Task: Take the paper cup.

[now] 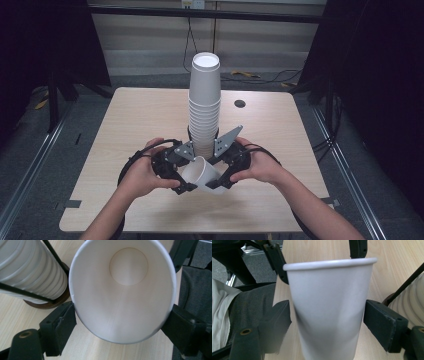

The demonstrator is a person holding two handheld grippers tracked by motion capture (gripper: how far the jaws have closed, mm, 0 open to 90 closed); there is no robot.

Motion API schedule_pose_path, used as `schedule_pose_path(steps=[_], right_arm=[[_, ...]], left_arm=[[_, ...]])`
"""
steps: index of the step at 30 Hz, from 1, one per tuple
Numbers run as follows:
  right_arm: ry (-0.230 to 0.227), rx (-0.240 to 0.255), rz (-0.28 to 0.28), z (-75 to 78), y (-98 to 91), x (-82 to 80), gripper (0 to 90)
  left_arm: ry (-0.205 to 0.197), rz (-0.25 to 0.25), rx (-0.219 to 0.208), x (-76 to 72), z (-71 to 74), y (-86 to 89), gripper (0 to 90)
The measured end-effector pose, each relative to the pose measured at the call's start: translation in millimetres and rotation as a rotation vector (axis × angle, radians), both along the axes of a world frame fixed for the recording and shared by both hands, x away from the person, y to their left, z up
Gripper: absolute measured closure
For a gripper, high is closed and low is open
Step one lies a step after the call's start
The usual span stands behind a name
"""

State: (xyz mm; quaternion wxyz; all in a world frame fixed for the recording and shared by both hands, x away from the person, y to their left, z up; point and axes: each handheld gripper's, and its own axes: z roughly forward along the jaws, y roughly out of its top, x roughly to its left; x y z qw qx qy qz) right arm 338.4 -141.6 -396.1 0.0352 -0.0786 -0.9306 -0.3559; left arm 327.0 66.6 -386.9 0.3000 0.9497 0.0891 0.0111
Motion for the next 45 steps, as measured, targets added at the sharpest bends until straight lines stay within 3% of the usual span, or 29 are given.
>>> schedule_pose_path(steps=[16,24,34,45], right_arm=[[0.002,-0.042,0.009,-4.7,5.4,-0.2,20.2],[-0.003,0.01,-0.005,-6.5,1.7,-0.9,23.0],[-0.012,0.04,-0.011,-10.2,-2.1,-2.4,22.1],[-0.022,0.041,-0.056,-15.7,-21.5,0.3,21.8]], left_arm=[[-0.009,-0.01,-0.018,-0.8,2.3,-4.4,16.0],[-0.012,0.0,-0.052,-0.1,2.5,0.3,17.4],[-0.048,-0.016,-0.066,-1.1,5.0,-1.2,14.5],[-0.053,0.009,-0.047,1.5,7.8,5.0,14.8]])
